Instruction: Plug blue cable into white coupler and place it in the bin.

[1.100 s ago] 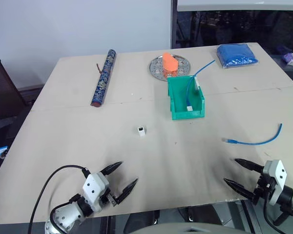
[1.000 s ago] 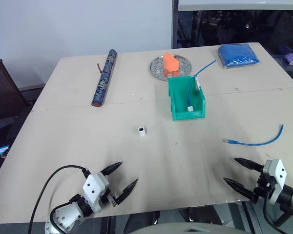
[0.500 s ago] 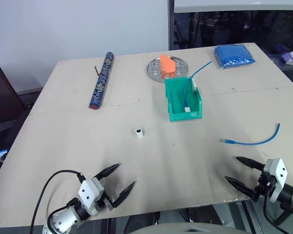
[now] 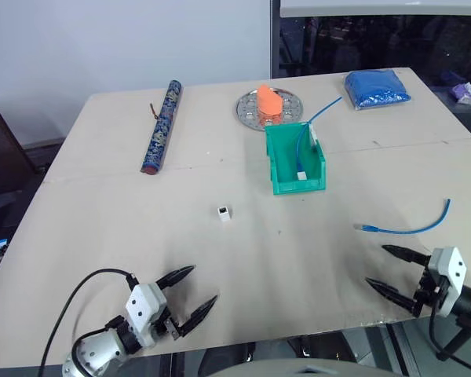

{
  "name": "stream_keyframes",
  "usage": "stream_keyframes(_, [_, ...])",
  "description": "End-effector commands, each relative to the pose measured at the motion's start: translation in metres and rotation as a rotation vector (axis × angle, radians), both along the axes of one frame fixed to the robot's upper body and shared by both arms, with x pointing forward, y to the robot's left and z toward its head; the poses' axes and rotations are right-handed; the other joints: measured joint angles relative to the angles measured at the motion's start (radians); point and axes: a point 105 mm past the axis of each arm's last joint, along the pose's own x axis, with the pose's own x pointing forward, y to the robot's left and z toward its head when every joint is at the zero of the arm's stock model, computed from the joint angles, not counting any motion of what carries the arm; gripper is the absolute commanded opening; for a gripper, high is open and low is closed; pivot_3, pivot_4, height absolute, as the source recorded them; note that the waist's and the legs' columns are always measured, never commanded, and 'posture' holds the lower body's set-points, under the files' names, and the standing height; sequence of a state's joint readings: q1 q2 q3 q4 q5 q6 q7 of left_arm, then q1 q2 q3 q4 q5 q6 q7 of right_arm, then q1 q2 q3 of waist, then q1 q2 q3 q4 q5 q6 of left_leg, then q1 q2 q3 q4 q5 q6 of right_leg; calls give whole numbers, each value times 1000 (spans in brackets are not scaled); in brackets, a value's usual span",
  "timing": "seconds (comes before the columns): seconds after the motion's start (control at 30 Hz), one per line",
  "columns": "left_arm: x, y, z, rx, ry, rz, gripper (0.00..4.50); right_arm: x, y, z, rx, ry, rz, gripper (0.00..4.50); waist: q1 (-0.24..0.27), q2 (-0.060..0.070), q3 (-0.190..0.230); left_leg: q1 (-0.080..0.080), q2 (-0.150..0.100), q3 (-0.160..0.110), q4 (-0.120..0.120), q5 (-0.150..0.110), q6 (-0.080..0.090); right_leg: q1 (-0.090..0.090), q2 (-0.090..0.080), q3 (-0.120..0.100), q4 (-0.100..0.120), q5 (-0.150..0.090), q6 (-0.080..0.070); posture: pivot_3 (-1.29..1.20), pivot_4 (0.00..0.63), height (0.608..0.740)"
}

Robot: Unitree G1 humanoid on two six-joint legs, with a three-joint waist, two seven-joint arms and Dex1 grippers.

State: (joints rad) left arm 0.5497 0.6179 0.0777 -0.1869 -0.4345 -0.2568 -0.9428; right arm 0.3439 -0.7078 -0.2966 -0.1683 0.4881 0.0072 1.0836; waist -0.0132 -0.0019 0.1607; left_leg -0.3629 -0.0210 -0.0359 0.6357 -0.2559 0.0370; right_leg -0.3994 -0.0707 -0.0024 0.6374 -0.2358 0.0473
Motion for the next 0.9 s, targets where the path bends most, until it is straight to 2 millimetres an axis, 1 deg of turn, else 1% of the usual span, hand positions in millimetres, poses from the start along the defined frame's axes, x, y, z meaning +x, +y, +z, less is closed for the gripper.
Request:
stream_keyframes(0.03, [8, -23, 34, -46, -19, -146, 4500, 16, -12, 21, -27, -58, -15, 4424, 4, -8, 6, -2, 0, 0, 1, 0, 0, -2, 0, -1, 0, 0, 0, 0, 150, 740])
stream_keyframes(0.13, [21, -50, 81, -36, -52, -325, 4500, 39, -22, 27, -94, -38, 8, 4424, 17, -11, 8, -15, 0, -2, 11, 0, 0, -8, 0, -4, 0, 3, -4, 0, 150, 740])
stream_keyframes(0.17, [23, -58, 92, -25, -54, -374, 4500, 45, -23, 26, -116, -19, 31, 4424, 23, -10, 10, -21, 0, -3, 14, 0, 0, -12, 0, -5, 0, 5, -5, 0, 150, 740])
stream_keyframes(0.23, [31, -70, 107, -10, -58, -417, 4500, 53, -19, 22, -151, 32, 76, 4424, 27, -10, 11, -21, -1, -2, 16, 0, 0, -13, 0, -7, 0, 9, -7, 0, 150, 740])
stream_keyframes(0.3, [37, -76, 115, -2, -59, -429, 4500, 58, -17, 18, -159, 63, 96, 4424, 26, -10, 11, -21, -2, 0, 16, -1, 1, -12, 1, -6, 0, 10, -8, 0, 150, 740])
stream_keyframes(0.37, [43, -81, 125, 14, -71, -440, 4500, 60, -18, 8, -200, 106, 123, 4424, 25, -11, 11, -20, -2, 0, 15, -2, 3, -12, 4, -6, 0, 12, -5, 0, 150, 740])
stream_keyframes(0.4, [45, -83, 129, 26, -77, -443, 4500, 61, -20, 5, -216, 121, 130, 4188, 26, -11, 12, -21, -2, 0, 15, -2, 4, -12, 5, -6, 0, 12, -4, 0, 150, 740])
stream_keyframes(0.47, [48, -83, 133, 38, -76, -440, 4500, 62, -22, 4, -221, 134, 141, 3573, 25, -11, 13, -22, -2, -1, 15, -3, 4, -13, 6, -7, -1, 12, -4, 0, 150, 740])
stream_keyframes(0.53, [49, -83, 134, 45, -70, -437, 4500, 64, -24, 4, -228, 136, 145, 2582, 24, -11, 13, -21, -2, 1, 15, -3, 4, -13, 6, -5, -1, 12, -4, 0, 150, 740])
stream_keyframes(0.57, [49, -83, 135, 48, -67, -437, 4500, 65, -24, 4, -225, 136, 145, 1918, 24, -11, 13, -21, -2, 0, 15, -3, 4, -13, 6, -6, -1, 12, -4, 0, 150, 740])
stream_keyframes(0.6, [50, -82, 135, 50, -66, -431, 4500, 65, -22, 4, -219, 136, 150, 1578, 25, -11, 13, -21, -2, 0, 15, -3, 4, -13, 6, -6, -1, 12, -4, 0, 150, 740])
stream_keyframes(0.63, [50, -82, 136, 52, -64, -428, 4500, 66, -21, 5, -211, 137, 155, 1346, 25, -11, 13, -21, -1, 1, 15, -3, 4, -13, 6, -6, -1, 12, -4, 0, 150, 740])
stream_keyframes(0.67, [51, -82, 136, 53, -62, -426, 4500, 66, -19, 5, -207, 138, 159, 857, 26, -12, 13, -21, -1, 1, 15, -3, 4, -12, 6, -6, -1, 12, -4, 0, 150, 740])
stream_keyframes(0.73, [52, -80, 136, 54, -61, -420, 4500, 66, -16, 5, -204, 135, 168, 117, 26, -12, 13, -21, -2, 1, 16, -3, 4, -12, 5, -5, -1, 11, -5, 0, 150, 740])
stream_keyframes(0.8, [53, -79, 138, 56, -63, -417, 4500, 67, -11, 7, -201, 122, 182, 39, 26, -12, 13, -21, -2, 1, 16, -3, 4, -12, 5, -5, -1, 11, -5, 0, 150, 740])
stream_keyframes(0.9, [54, -81, 138, 65, -64, -425, 4500, 68, 8, 11, -181, 97, 230, 39, 25, -12, 13, -21, -2, 1, 17, -3, 4, -12, 5, -4, -1, 11, -6, 0, 150, 740])
